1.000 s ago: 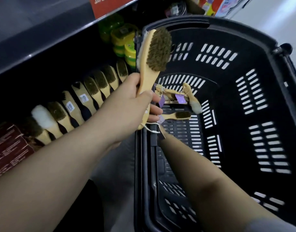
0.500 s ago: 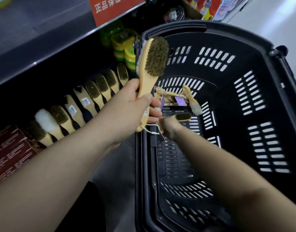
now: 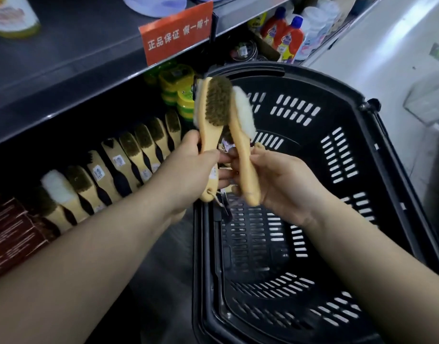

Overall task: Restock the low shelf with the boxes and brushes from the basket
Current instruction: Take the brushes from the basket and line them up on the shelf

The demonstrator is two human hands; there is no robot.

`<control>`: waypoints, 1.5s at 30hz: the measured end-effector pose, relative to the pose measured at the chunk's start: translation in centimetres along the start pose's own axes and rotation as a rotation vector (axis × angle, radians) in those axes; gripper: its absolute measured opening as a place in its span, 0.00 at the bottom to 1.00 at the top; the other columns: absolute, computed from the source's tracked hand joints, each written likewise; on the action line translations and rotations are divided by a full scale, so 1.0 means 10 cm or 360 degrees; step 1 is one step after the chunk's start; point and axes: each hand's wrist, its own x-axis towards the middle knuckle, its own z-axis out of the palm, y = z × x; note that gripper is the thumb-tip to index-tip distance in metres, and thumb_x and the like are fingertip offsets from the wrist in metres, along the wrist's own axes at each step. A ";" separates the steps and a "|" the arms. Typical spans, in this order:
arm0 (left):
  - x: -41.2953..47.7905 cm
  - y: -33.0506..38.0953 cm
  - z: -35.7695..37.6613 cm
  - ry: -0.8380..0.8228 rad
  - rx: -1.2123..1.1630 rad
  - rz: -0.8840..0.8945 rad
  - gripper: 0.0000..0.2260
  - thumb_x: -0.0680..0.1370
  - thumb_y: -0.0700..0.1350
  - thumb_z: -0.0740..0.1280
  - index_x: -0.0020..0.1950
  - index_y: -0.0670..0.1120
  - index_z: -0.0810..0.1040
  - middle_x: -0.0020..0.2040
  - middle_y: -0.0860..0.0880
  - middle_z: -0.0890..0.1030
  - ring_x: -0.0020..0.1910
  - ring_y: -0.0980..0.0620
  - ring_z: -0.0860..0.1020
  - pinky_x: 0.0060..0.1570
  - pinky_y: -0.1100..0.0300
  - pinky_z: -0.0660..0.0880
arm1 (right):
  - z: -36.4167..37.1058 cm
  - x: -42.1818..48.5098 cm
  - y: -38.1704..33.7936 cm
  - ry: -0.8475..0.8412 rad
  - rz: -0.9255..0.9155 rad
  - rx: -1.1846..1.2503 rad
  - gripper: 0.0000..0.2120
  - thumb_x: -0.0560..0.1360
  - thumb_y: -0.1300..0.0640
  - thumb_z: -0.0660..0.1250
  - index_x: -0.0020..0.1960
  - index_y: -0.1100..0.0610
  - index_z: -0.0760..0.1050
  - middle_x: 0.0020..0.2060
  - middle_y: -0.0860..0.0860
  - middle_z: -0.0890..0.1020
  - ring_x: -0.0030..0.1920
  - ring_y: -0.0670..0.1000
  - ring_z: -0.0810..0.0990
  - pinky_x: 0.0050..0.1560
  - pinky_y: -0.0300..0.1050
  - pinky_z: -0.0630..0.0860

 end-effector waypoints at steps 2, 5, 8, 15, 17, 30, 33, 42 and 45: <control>-0.03 0.00 0.00 -0.0026 -0.0069 -0.0003 0.12 0.81 0.38 0.56 0.48 0.56 0.67 0.50 0.45 0.81 0.43 0.48 0.84 0.40 0.57 0.82 | 0.05 0.03 0.03 0.0113 -0.0016 0.0117 0.16 0.77 0.62 0.50 0.53 0.66 0.74 0.31 0.52 0.77 0.24 0.46 0.71 0.27 0.39 0.74; -0.06 -0.01 0.00 -0.0053 -0.0135 -0.0010 0.12 0.81 0.38 0.56 0.48 0.57 0.67 0.53 0.44 0.80 0.45 0.47 0.84 0.41 0.57 0.82 | 0.11 0.10 0.06 0.0178 -0.0031 0.0247 0.15 0.78 0.54 0.51 0.55 0.62 0.71 0.25 0.49 0.68 0.17 0.43 0.62 0.18 0.34 0.64; -0.06 0.00 0.00 -0.0037 -0.0186 -0.0024 0.11 0.81 0.38 0.56 0.53 0.54 0.66 0.53 0.44 0.79 0.47 0.46 0.83 0.41 0.57 0.81 | 0.14 0.13 0.12 0.0130 -0.0067 0.0297 0.13 0.79 0.48 0.56 0.49 0.58 0.69 0.25 0.48 0.69 0.17 0.42 0.63 0.17 0.33 0.64; -0.03 0.01 0.00 0.0036 -0.0122 -0.0021 0.10 0.81 0.38 0.56 0.57 0.51 0.69 0.53 0.40 0.78 0.40 0.46 0.76 0.44 0.48 0.76 | 0.15 0.14 0.17 0.0188 -0.0213 -0.0022 0.20 0.81 0.52 0.52 0.49 0.59 0.80 0.34 0.50 0.82 0.31 0.47 0.79 0.32 0.40 0.77; -0.01 0.01 -0.01 0.0040 -0.0127 -0.0024 0.10 0.81 0.41 0.57 0.61 0.50 0.70 0.56 0.42 0.80 0.47 0.45 0.79 0.50 0.45 0.77 | 0.16 0.14 0.18 0.0273 -0.0288 -0.0339 0.21 0.82 0.53 0.54 0.42 0.54 0.83 0.34 0.52 0.83 0.31 0.48 0.80 0.32 0.41 0.77; 0.08 -0.02 -0.17 0.0187 -0.0037 -0.0041 0.11 0.73 0.31 0.67 0.52 0.42 0.78 0.45 0.45 0.84 0.45 0.45 0.84 0.54 0.42 0.77 | -0.21 0.61 -0.14 0.0766 -0.0593 -0.1453 0.25 0.79 0.44 0.56 0.27 0.52 0.72 0.18 0.45 0.70 0.21 0.43 0.67 0.26 0.36 0.66; 0.13 -0.01 -0.26 0.0284 -0.0142 -0.0003 0.11 0.73 0.30 0.65 0.54 0.39 0.77 0.43 0.47 0.84 0.37 0.52 0.84 0.39 0.55 0.81 | -0.81 1.16 -0.02 0.1095 -0.0325 -0.1414 0.16 0.80 0.53 0.55 0.39 0.58 0.75 0.33 0.52 0.77 0.35 0.50 0.74 0.35 0.44 0.68; 0.16 -0.04 -0.31 0.0229 -0.0143 0.0061 0.12 0.75 0.32 0.65 0.55 0.45 0.74 0.42 0.47 0.86 0.42 0.51 0.84 0.36 0.60 0.80 | -1.01 2.11 0.63 0.0859 0.0417 -0.1195 0.29 0.79 0.61 0.59 0.76 0.58 0.50 0.71 0.60 0.64 0.68 0.60 0.68 0.59 0.46 0.71; 0.19 -0.05 -0.32 0.0218 -0.0106 0.0072 0.12 0.75 0.33 0.65 0.55 0.45 0.74 0.42 0.47 0.86 0.43 0.51 0.84 0.38 0.59 0.81 | -1.01 2.15 0.63 0.1068 0.0436 -0.0566 0.26 0.79 0.52 0.60 0.73 0.60 0.59 0.70 0.59 0.66 0.69 0.59 0.66 0.55 0.40 0.73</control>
